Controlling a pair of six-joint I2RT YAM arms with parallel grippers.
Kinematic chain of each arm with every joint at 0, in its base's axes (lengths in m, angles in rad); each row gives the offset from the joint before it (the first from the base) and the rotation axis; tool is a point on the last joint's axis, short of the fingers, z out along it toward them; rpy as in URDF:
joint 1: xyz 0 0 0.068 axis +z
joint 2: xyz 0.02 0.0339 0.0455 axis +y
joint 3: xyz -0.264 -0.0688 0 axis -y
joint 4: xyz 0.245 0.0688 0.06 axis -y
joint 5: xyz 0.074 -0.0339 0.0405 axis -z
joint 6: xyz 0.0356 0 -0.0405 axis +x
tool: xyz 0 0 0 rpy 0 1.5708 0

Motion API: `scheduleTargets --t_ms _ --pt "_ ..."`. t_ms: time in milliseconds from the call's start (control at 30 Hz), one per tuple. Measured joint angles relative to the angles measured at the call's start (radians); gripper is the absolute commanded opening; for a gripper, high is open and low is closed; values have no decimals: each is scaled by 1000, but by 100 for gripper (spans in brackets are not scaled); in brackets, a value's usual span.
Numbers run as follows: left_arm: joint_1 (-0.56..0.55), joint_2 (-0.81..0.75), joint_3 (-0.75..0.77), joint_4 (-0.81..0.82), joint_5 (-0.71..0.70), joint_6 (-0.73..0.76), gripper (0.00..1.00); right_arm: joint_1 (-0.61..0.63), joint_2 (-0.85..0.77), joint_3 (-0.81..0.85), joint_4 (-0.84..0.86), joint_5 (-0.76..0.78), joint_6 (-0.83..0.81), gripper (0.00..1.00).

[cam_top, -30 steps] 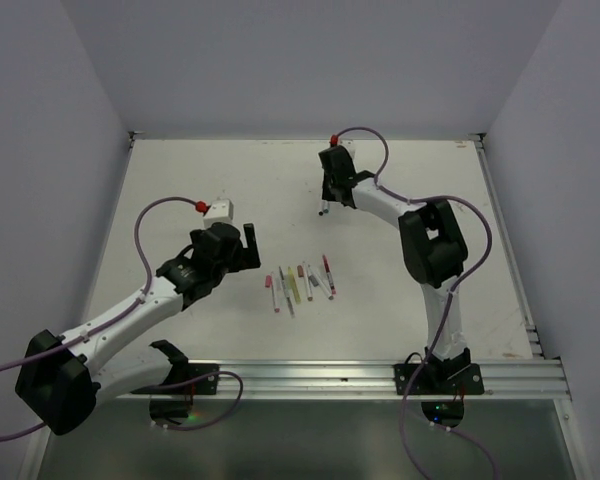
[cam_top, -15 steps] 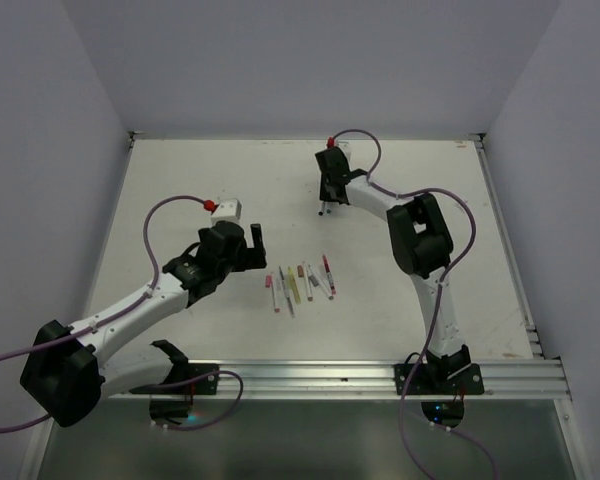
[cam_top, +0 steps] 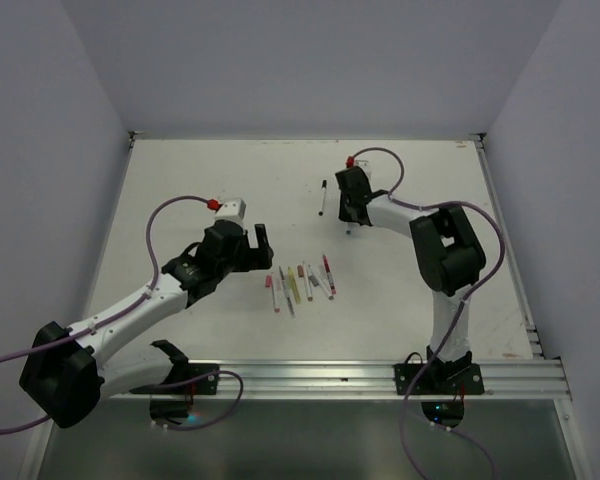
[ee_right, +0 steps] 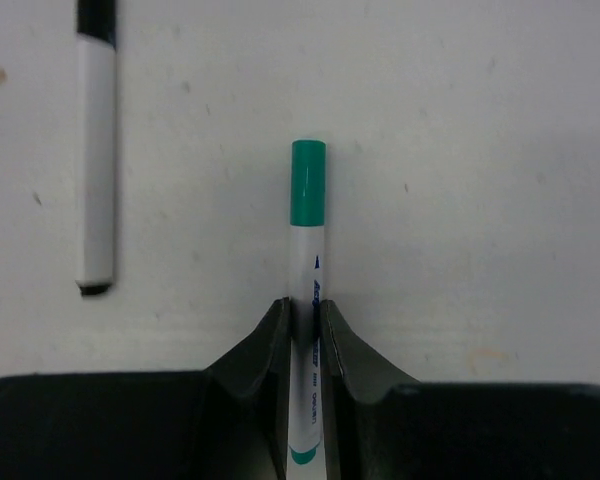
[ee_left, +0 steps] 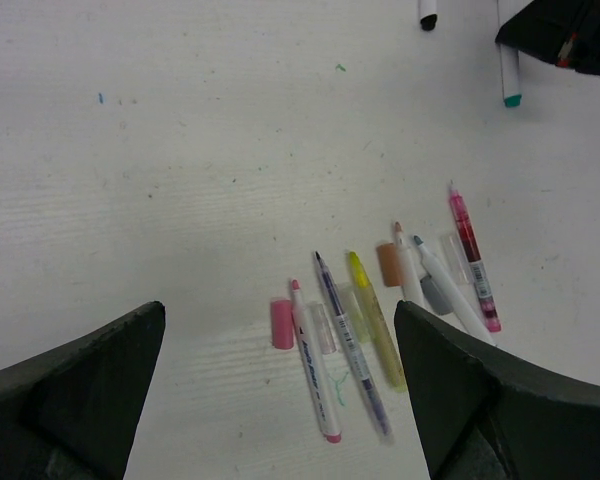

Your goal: Open the pen caps

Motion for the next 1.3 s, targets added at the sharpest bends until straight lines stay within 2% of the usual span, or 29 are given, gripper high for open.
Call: scheduleTargets --t_ms 133,267,433,567,700,833,967,1067,1100,1200,1300 --pt "0 0 3 33 74 -26 100 13 -209 -256 13 -28 -31 0" --pt "0 21 18 110 174 -75 100 73 -504 -493 68 -102 -66 0" --pt "-24 109 80 219 251 -141 99 163 -821 -642 163 -221 -108 0" --pt "-101 197 174 285 249 -177 95 172 -1001 -750 255 -312 -112 0" --pt "-162 258 230 354 227 -217 87 171 -1069 -814 283 -374 -109 0" --pt "-186 315 251 418 208 -256 74 171 -1091 -838 294 -422 -105 0" --pt "-197 382 285 435 197 -280 68 171 -1114 -847 308 -446 -101 0" --pt "-209 415 303 436 192 -297 59 171 -1126 -850 322 -452 -98 0" --pt "-214 420 304 436 191 -299 53 171 -1129 -853 326 -453 -97 0" --pt "-225 423 306 435 179 -304 48 171 -1132 -859 328 -459 -96 0" --pt "-229 424 311 435 164 -305 48 171 -1131 -863 329 -470 -95 0"
